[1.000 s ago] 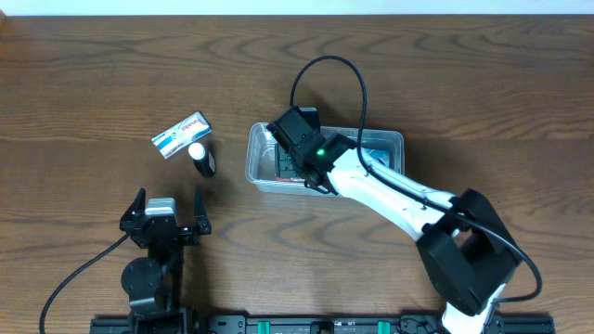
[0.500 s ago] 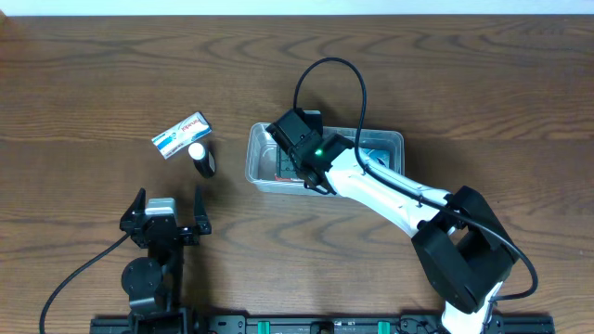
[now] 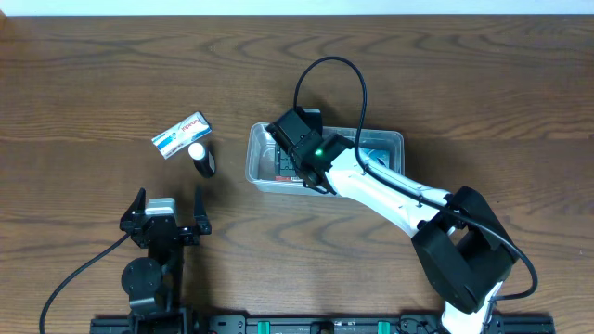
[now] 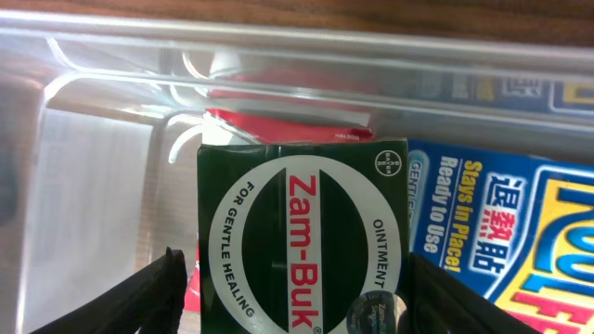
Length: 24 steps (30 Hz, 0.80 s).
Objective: Pack container
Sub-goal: 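Lower the green tin upright into the container's left side and release, then raise the right gripper and move it back to the right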
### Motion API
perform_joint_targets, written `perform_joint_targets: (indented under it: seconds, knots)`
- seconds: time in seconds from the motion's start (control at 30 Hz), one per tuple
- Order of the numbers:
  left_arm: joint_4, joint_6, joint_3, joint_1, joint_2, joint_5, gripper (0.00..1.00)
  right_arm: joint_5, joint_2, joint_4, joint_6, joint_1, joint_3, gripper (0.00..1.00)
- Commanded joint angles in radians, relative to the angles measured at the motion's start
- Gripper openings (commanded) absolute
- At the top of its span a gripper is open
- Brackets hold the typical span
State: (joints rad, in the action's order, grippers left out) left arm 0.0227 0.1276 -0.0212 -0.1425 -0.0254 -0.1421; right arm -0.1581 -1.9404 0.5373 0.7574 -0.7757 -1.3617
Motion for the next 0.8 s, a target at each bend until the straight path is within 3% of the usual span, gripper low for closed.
perform_joint_targets:
  seconds: [0.0,0.43,0.63,0.77]
  knots:
    - [0.033,-0.009,0.017,-0.005,0.000,-0.007,0.98,-0.017,-0.009,-0.012,-0.014,-0.015,-0.004,0.72]
    - [0.033,-0.009,0.017,-0.005,0.000,-0.007,0.98,-0.022,-0.008,-0.014,-0.026,-0.029,-0.005,0.72]
    - [0.033,-0.009,0.017,-0.005,0.000,-0.007,0.98,-0.026,0.045,0.002,-0.072,-0.029,-0.007,0.90]
    - [0.033,-0.009,0.017,-0.005,0.000,-0.007,0.98,-0.026,0.152,0.002,-0.117,-0.030,-0.007,0.96]
